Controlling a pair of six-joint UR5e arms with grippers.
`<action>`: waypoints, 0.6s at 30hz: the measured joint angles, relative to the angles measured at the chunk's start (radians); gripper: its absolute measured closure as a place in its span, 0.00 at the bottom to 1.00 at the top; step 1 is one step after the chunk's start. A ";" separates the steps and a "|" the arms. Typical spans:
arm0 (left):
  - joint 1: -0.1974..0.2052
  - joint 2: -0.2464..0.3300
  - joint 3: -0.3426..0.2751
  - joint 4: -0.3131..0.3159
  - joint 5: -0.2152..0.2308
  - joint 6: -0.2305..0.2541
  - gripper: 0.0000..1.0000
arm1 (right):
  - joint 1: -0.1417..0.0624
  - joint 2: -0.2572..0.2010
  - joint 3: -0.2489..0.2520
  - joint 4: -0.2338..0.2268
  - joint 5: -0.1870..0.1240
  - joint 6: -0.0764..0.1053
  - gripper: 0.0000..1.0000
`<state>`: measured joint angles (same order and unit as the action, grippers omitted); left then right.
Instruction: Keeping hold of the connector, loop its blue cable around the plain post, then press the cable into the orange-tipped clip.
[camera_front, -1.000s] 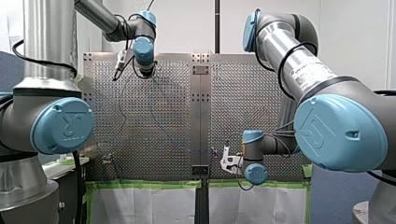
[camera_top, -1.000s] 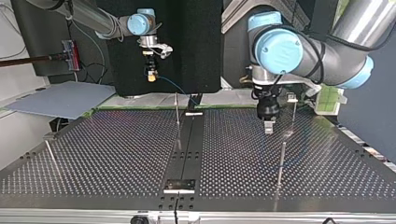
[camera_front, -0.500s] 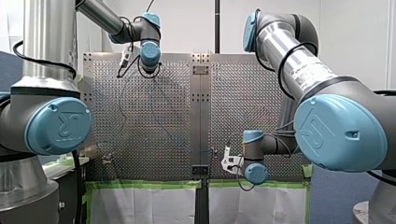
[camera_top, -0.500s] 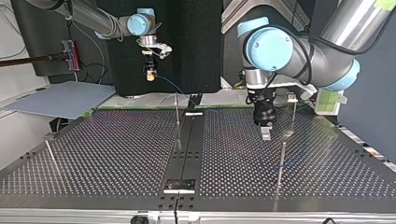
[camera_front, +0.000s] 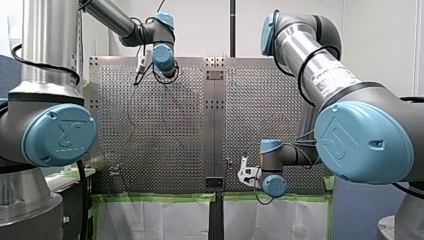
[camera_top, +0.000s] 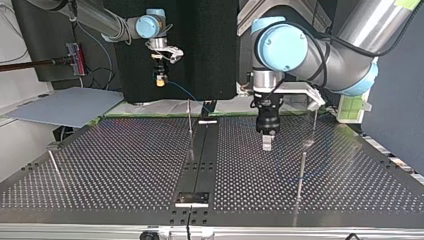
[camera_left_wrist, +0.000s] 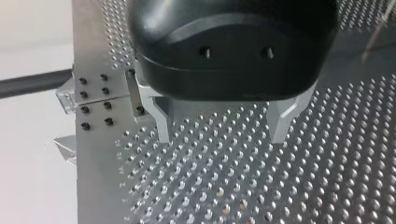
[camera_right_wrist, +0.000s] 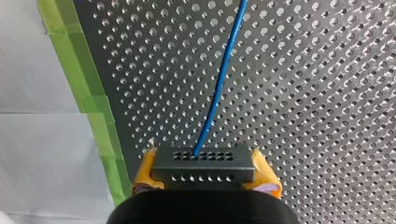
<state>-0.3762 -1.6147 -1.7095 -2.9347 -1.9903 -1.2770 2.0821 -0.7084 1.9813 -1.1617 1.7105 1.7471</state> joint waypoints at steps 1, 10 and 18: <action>0.001 -0.004 0.001 -0.001 0.009 -0.009 0.02 | 0.001 0.000 0.000 0.000 0.000 0.001 1.00; 0.000 -0.080 0.037 -0.017 0.046 -0.003 0.02 | 0.008 0.000 0.000 -0.001 -0.001 0.005 1.00; 0.006 -0.151 0.080 0.007 0.005 0.078 0.02 | 0.011 0.000 0.000 -0.004 -0.002 0.008 1.00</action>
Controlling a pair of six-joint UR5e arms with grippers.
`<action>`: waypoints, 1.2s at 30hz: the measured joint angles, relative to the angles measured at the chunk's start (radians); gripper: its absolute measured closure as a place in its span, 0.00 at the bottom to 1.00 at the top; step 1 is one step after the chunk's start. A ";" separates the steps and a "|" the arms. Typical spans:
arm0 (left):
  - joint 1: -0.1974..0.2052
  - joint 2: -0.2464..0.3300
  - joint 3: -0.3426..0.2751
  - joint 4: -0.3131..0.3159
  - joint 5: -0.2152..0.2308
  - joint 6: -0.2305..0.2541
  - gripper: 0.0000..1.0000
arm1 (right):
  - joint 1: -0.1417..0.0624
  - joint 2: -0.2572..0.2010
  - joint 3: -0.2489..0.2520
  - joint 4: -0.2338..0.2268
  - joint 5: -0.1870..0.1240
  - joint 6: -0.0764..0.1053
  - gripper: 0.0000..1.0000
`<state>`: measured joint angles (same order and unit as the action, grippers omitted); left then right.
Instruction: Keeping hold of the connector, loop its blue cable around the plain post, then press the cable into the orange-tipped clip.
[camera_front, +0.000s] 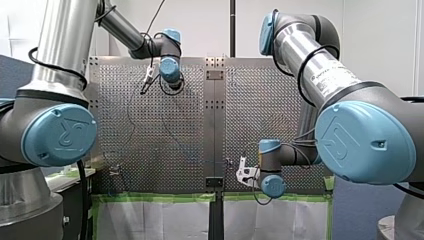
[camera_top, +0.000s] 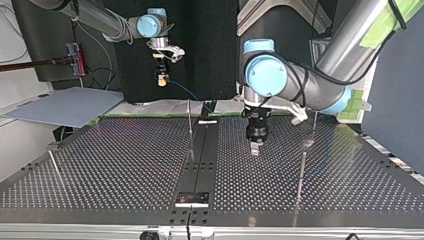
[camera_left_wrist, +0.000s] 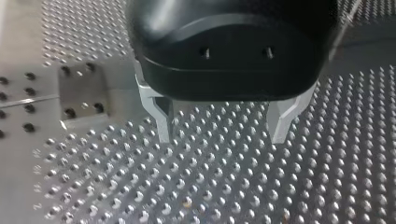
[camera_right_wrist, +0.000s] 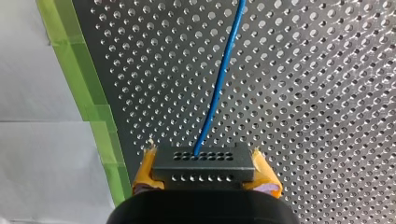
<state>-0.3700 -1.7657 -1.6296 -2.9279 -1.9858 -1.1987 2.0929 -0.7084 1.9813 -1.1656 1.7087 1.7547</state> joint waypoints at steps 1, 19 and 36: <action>0.000 -0.003 0.003 0.002 -0.007 0.008 0.02 | 0.000 0.000 0.000 0.000 0.000 0.000 1.00; 0.003 -0.077 0.014 0.034 -0.099 0.108 0.02 | 0.011 0.000 0.000 -0.001 -0.001 0.004 1.00; 0.030 -0.122 0.139 0.037 -0.195 0.208 0.02 | 0.017 0.000 0.000 -0.006 0.000 0.004 1.00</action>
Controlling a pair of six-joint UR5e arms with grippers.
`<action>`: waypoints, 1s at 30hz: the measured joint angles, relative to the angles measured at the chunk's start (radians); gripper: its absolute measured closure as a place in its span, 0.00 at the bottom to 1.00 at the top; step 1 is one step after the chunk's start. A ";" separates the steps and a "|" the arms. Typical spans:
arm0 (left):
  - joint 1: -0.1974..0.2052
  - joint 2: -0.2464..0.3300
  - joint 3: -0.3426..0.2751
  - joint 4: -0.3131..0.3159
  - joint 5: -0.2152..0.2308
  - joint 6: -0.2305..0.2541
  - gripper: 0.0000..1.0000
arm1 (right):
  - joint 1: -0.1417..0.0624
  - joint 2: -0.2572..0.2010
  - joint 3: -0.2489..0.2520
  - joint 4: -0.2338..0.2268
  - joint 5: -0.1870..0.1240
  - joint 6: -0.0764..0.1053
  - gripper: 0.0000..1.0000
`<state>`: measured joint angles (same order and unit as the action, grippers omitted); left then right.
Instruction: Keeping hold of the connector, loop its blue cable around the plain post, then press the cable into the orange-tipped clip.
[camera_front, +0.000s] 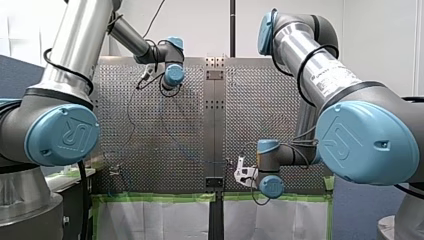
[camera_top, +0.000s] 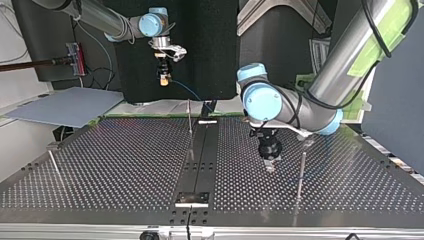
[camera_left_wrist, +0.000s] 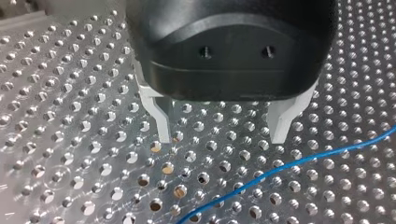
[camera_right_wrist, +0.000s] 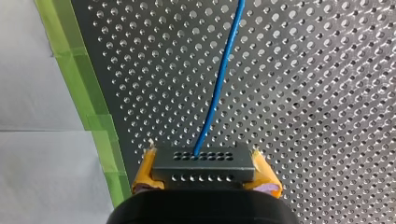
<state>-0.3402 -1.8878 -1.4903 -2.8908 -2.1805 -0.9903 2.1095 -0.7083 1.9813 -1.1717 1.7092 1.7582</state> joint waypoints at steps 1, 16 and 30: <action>-0.001 -0.006 0.003 0.000 0.001 0.002 0.02 | 0.000 0.000 0.000 0.000 0.000 0.000 1.00; 0.014 -0.039 0.031 0.024 -0.020 0.000 0.02 | 0.001 0.000 0.000 0.000 0.002 -0.001 1.00; 0.027 -0.118 0.035 -0.007 -0.053 0.034 0.02 | 0.002 0.000 0.000 0.002 0.003 -0.003 1.00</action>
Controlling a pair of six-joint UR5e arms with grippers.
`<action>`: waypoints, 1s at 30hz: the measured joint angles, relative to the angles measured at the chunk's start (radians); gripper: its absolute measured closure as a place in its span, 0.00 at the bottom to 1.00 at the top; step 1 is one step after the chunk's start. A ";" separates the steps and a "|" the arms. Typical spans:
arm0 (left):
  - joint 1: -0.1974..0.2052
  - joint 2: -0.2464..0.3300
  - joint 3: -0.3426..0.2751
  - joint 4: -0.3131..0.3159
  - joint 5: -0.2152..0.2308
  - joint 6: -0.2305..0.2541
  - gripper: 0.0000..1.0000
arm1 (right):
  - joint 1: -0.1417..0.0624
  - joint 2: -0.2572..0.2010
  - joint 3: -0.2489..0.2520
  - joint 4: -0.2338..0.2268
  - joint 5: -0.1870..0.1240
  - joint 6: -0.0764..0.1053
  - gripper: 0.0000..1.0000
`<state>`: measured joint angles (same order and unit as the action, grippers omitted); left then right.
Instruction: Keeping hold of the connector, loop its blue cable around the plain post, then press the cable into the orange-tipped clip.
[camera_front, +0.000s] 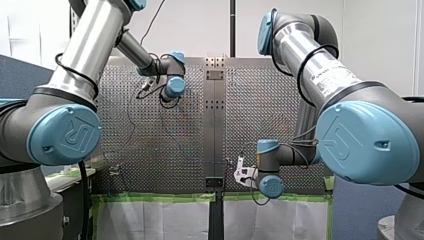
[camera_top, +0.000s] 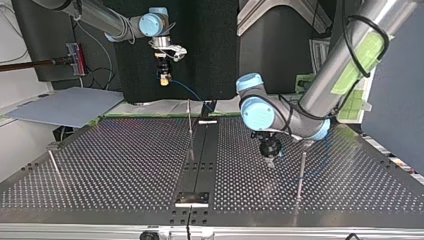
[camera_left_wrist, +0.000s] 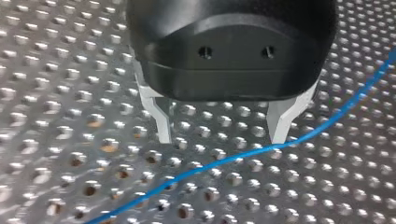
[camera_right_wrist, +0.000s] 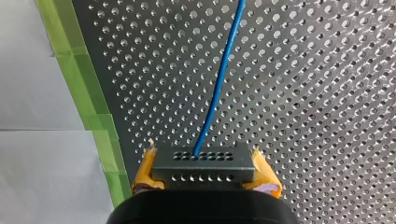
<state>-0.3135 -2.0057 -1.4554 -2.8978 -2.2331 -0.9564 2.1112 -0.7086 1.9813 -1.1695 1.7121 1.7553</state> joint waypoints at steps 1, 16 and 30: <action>0.001 -0.002 0.000 0.000 -0.008 0.008 0.02 | 0.000 0.000 0.000 0.000 0.000 0.000 1.00; -0.007 -0.009 -0.004 -0.012 -0.137 0.145 0.02 | 0.000 0.000 0.000 0.000 0.000 -0.001 1.00; -0.018 -0.009 -0.023 -0.025 -0.105 0.119 0.02 | 0.000 0.000 0.000 0.002 -0.001 -0.001 1.00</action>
<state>-0.3317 -2.0145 -1.4789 -2.9231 -2.3384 -0.8375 2.1115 -0.7082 1.9813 -1.1676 1.7114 1.7540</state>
